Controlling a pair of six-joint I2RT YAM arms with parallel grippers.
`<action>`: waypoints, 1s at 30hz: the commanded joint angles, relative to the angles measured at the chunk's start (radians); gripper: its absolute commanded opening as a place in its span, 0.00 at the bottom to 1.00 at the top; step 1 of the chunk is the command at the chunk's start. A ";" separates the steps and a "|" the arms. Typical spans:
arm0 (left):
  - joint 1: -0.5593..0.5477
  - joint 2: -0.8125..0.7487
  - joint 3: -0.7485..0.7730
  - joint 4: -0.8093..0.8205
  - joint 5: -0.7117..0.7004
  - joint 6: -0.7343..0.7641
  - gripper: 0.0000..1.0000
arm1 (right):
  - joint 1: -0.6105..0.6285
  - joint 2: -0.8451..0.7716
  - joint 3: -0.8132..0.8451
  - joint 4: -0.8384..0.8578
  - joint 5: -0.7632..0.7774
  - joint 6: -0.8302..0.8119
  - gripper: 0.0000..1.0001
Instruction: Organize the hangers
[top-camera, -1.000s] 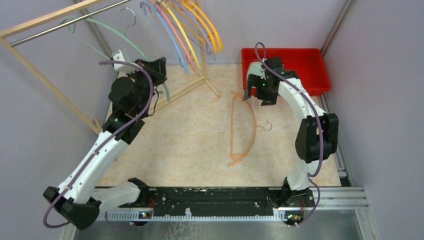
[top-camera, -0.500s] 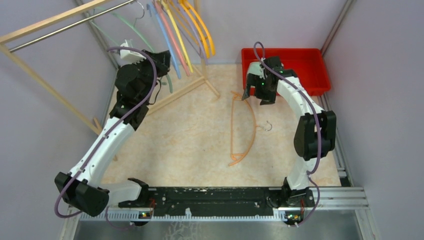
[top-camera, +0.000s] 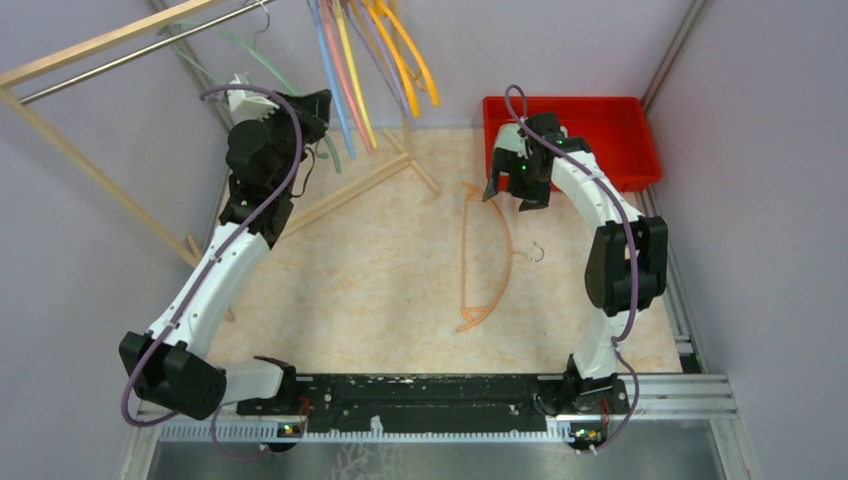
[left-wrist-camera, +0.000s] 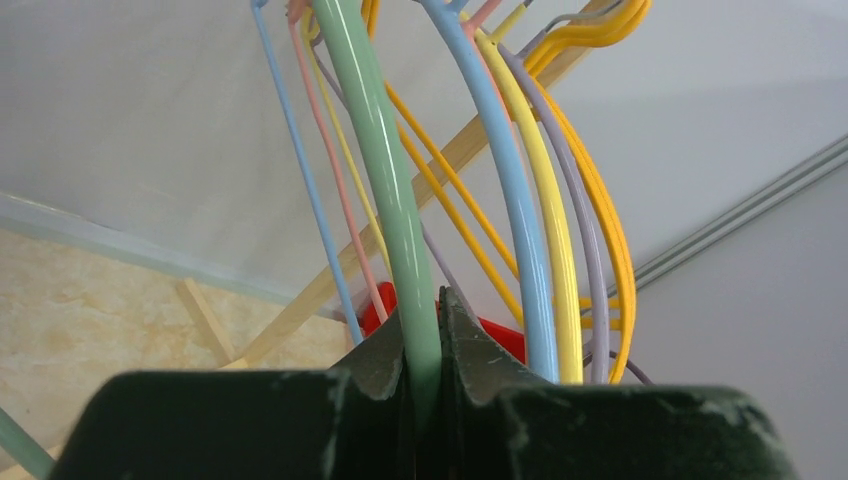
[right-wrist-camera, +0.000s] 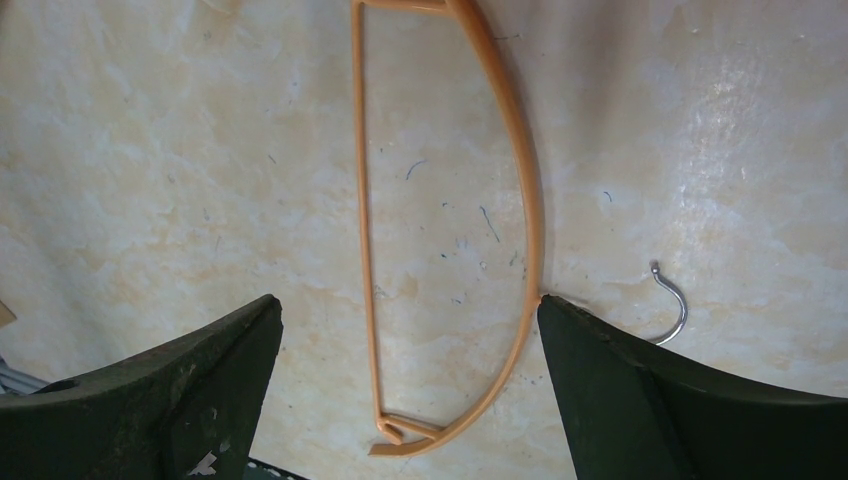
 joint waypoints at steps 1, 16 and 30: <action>0.022 -0.007 0.028 0.074 0.019 -0.031 0.00 | 0.007 -0.007 0.035 0.009 -0.005 -0.020 0.99; 0.070 0.077 0.107 -0.121 0.179 -0.097 0.06 | 0.007 -0.016 0.015 0.007 -0.004 -0.021 0.99; 0.070 -0.053 0.097 -0.151 0.295 0.047 1.00 | 0.007 -0.035 -0.041 0.032 -0.002 -0.021 0.99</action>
